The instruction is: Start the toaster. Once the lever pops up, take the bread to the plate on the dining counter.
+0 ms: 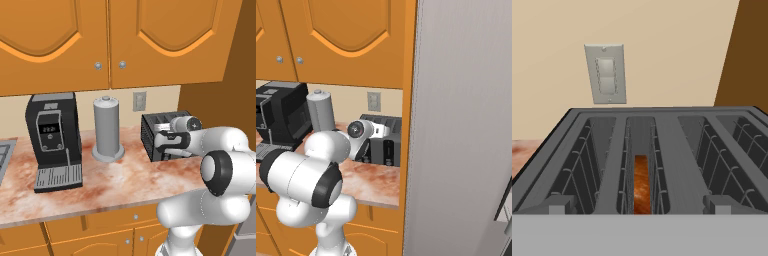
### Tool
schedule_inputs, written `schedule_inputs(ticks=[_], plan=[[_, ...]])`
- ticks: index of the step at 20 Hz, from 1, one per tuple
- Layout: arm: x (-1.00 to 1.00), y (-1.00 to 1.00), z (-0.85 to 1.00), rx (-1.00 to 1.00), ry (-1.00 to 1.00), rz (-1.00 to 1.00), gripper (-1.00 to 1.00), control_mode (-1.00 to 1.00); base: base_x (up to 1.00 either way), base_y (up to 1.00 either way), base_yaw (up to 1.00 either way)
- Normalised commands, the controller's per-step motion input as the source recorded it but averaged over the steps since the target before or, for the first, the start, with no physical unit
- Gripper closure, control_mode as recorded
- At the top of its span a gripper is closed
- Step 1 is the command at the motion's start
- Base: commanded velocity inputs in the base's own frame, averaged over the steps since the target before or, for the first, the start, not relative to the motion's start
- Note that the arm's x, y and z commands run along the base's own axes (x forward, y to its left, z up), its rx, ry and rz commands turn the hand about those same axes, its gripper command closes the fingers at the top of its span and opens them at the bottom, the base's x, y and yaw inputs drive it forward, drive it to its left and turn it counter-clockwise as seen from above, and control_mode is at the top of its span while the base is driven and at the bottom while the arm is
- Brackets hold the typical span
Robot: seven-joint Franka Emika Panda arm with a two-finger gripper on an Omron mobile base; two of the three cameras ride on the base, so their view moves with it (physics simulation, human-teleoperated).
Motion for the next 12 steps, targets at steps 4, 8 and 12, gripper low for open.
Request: schedule_inputs(ticks=[4,8,12], plan=[[0.00,0.00,0.00,0.00,0.00,0.00,-1.00,-1.00,0.00,0.00,0.00],[0.00,0.00,0.00,0.00,0.00,0.00,-1.00,-1.00,0.00,0.00,0.00],[0.00,0.00,0.00,0.00,0.00,0.00,-1.00,-1.00,0.00,0.00,0.00]])
